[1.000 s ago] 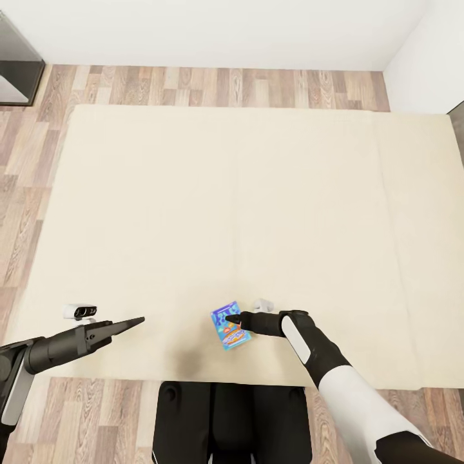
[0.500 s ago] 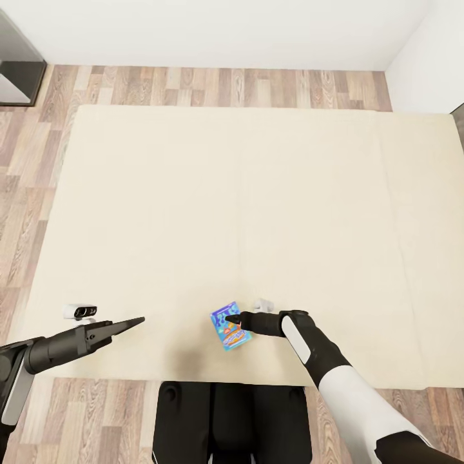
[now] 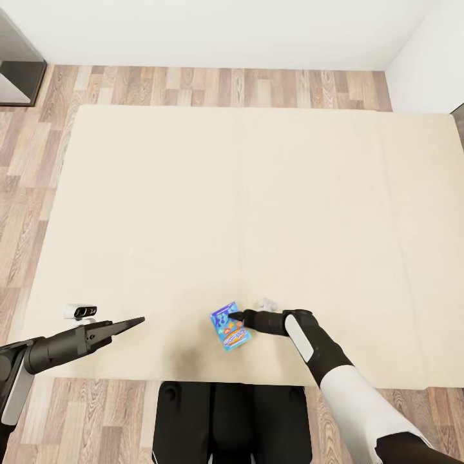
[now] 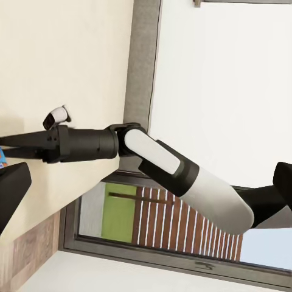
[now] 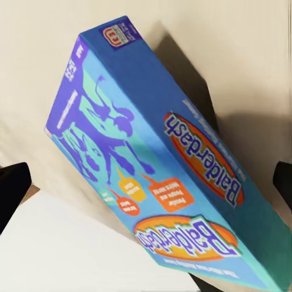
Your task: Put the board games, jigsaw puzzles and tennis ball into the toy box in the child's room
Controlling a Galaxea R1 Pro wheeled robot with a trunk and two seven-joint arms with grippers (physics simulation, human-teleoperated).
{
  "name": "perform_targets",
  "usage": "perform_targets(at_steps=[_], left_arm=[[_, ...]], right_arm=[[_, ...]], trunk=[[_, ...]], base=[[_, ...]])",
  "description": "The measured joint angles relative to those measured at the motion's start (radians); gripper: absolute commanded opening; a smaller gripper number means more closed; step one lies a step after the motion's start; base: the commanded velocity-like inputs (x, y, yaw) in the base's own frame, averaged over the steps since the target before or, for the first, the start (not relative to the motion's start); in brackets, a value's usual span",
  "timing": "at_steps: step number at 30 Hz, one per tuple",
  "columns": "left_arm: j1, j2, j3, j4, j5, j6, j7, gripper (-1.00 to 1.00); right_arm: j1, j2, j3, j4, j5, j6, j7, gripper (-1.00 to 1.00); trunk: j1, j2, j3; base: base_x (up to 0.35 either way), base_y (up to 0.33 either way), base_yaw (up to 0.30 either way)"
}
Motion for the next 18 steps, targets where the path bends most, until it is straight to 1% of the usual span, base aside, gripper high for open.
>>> perform_targets(at_steps=[6,18], left_arm=[[0.0,0.0,0.0,0.0,0.0,0.0,0.0,1.0],[0.0,0.0,0.0,0.0,0.0,0.0,0.0,1.0]], right_arm=[[-0.001,0.0,-0.005,0.0,-0.001,0.045,-0.005,1.0],[0.0,0.002,-0.006,0.0,0.0,0.055,-0.007,1.0]], trunk=[[0.0,0.0,0.0],[0.0,0.0,0.0]], base=[[0.0,0.0,0.0],[0.0,0.0,0.0]])
